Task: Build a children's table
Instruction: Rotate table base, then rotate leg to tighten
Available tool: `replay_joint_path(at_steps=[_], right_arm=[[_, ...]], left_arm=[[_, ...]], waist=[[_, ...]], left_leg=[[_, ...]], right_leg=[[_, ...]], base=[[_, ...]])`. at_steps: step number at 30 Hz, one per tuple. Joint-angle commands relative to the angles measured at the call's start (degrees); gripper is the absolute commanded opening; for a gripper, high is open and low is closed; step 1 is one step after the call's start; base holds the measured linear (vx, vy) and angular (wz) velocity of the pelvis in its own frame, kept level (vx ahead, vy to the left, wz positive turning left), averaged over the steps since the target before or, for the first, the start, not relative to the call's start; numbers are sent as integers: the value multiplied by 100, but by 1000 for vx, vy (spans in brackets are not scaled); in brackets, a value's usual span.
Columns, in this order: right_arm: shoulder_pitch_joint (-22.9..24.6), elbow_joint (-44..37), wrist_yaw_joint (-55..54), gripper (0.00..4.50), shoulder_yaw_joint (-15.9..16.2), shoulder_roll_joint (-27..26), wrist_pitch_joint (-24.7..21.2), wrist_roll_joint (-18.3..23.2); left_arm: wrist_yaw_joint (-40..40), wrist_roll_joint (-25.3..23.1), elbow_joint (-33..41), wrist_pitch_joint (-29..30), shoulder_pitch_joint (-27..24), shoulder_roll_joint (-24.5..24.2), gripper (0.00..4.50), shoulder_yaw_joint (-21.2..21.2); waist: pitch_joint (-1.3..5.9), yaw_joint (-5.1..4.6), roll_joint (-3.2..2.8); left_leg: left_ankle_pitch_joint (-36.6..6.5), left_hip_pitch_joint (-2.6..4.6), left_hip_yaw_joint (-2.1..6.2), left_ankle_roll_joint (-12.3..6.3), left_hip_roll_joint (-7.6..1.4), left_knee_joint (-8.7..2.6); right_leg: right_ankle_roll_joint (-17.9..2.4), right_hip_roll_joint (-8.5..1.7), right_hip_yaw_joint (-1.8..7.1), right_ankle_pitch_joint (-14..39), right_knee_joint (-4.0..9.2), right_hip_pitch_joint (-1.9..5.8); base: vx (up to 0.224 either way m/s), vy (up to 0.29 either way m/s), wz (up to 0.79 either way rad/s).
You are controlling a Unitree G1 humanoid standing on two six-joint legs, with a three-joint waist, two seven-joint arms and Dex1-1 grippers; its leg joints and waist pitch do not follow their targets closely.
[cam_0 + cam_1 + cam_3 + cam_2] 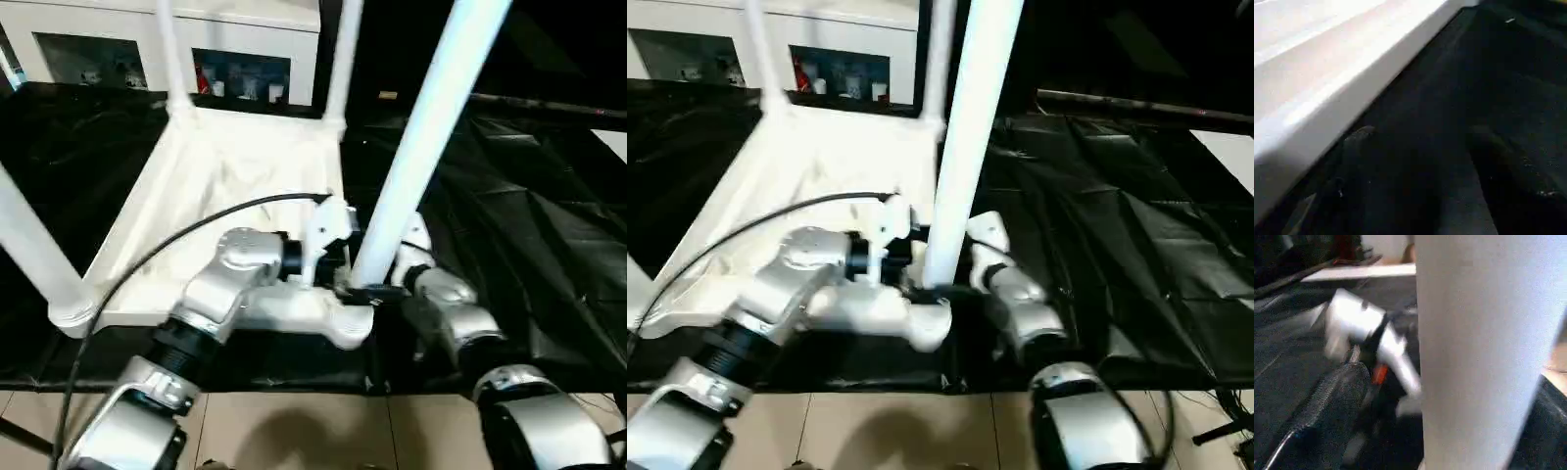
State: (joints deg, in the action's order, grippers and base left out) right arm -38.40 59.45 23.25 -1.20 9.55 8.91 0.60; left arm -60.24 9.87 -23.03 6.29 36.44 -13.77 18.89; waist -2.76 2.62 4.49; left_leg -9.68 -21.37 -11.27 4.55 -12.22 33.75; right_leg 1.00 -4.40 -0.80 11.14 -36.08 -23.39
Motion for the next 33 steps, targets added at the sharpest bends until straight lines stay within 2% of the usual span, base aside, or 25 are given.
replay_joint_path(at_steps=[1,2,3,5,6,7,8,9,10,11,13,15,16,18,24,26,27,30,31,33], right_arm=[[82,-261,245,314,-118,198,-34,142],[82,-261,245,314,-118,198,-34,142],[259,-609,766,314,-112,447,-96,243],[411,-888,1189,314,-53,621,-180,303],[537,-1089,1506,314,55,736,-199,308],[661,-1280,1803,314,170,853,-222,299],[745,-1409,1998,314,247,933,-240,298],[902,-1651,2320,314,363,1084,-281,309],[997,-1797,2504,314,428,1176,-310,318],[1098,-1966,2654,314,477,1280,-349,324],[1258,-2279,2861,314,543,1455,-432,343],[1389,-2598,2980,314,547,1573,-570,386],[1446,-2772,3014,314,530,1624,-644,413],[1538,-3074,3083,314,493,1687,-800,466],[1873,-3852,3526,314,556,1943,-1284,712],[1943,-3990,3607,314,575,1986,-1382,773],[2021,-4161,3687,314,584,2023,-1513,854],[2183,-4475,3880,314,604,2119,-1741,1004],[2227,-4557,3923,314,610,2148,-1791,1025],[2287,-4635,3929,314,609,2179,-1806,1014]], left_arm=[[73,-180,-80,-61,6,-98,446,-67],[73,-180,-80,-61,6,-98,446,-67],[-13,-181,-130,-175,-63,-170,446,-98],[4,-206,-228,-177,-52,-235,446,-124],[-41,-239,-301,-236,-29,-305,419,-117],[-79,-271,-377,-286,-4,-378,411,-114],[-105,-296,-446,-345,16,-422,411,-112],[-366,-250,-478,-268,18,-559,411,-83],[-552,-209,-488,-197,14,-647,397,-62],[-758,-181,-426,-37,-10,-772,382,-12],[-1008,-263,-320,106,-65,-998,361,135],[-1068,-424,-353,22,-96,-1120,350,240],[-1036,-559,-455,-131,-110,-1167,325,306],[-881,-721,-699,-381,-93,-1182,319,342],[-1058,-766,-700,-268,-96,-1257,270,353],[-1066,-769,-688,-244,-104,-1257,261,348],[-1041,-774,-713,-252,-107,-1240,252,329],[-1149,-776,-800,-287,-102,-1233,235,347],[-1191,-774,-826,-291,-98,-1234,227,352],[-1222,-780,-856,-300,-89,-1231,218,340]], waist=[[355,53,-25],[356,60,-21],[355,80,-23],[354,113,-9],[354,119,-3],[344,118,-38],[344,117,-22],[344,107,-46],[333,109,-29],[333,105,-60],[328,107,-59],[327,119,-70],[329,128,-94],[335,140,-88],[340,227,-78],[336,249,-80],[324,257,-86],[323,258,-107],[323,262,-87],[321,266,-104]], left_leg=[[-1368,80,19,-35,-62,-374],[-1374,83,16,-52,-59,-369],[-1361,81,15,-100,-67,-362],[-1294,73,12,-180,-62,-357],[-1274,63,16,-208,-57,-359],[-1332,62,17,-215,-57,-364],[-1373,55,30,-197,-56,-377],[-1428,66,29,-183,-55,-373],[-1555,77,29,-182,-58,-377],[-1581,78,38,-159,-63,-384],[-1580,85,44,-120,-77,-397],[-1579,95,37,-120,-86,-398],[-1558,102,41,-110,-90,-400],[-1511,104,38,-115,-90,-396],[-1332,106,28,-189,-95,-382],[-1379,115,26,-181,-96,-387],[-1511,114,32,-122,-99,-400],[-1585,112,44,-79,-100,-411],[-1609,118,39,-69,-102,-405],[-1615,111,44,-40,-98,-411]], right_leg=[[-1223,-213,118,749,419,251],[-1228,-212,117,743,421,253],[-1248,-218,119,703,422,254],[-1242,-207,122,599,422,271],[-1246,-197,116,572,420,279],[-1235,-191,114,589,439,269],[-1216,-203,109,711,443,277],[-1222,-208,111,800,447,261],[-1193,-204,113,1014,477,253],[-1195,-216,118,1074,470,247],[-1243,-206,116,1081,467,236],[-1275,-213,122,1025,465,227],[-1291,-214,120,955,454,224],[-1286,-209,119,801,446,229],[-1362,-224,123,478,418,247],[-1360,-225,120,553,427,241],[-1326,-236,122,767,446,233],[-1280,-241,124,889,457,233],[-1259,-238,127,908,463,230],[-1237,-243,128,937,470,227]], base=[[0,0,0],[0,0,0],[0,0,0],[0,0,0],[0,0,0],[0,0,0],[0,0,0],[0,0,0],[0,0,0],[0,0,0],[0,0,0],[0,0,0],[0,0,0],[0,0,0],[0,0,0],[0,0,0],[0,0,0],[0,0,0],[0,0,0],[0,0,0]])
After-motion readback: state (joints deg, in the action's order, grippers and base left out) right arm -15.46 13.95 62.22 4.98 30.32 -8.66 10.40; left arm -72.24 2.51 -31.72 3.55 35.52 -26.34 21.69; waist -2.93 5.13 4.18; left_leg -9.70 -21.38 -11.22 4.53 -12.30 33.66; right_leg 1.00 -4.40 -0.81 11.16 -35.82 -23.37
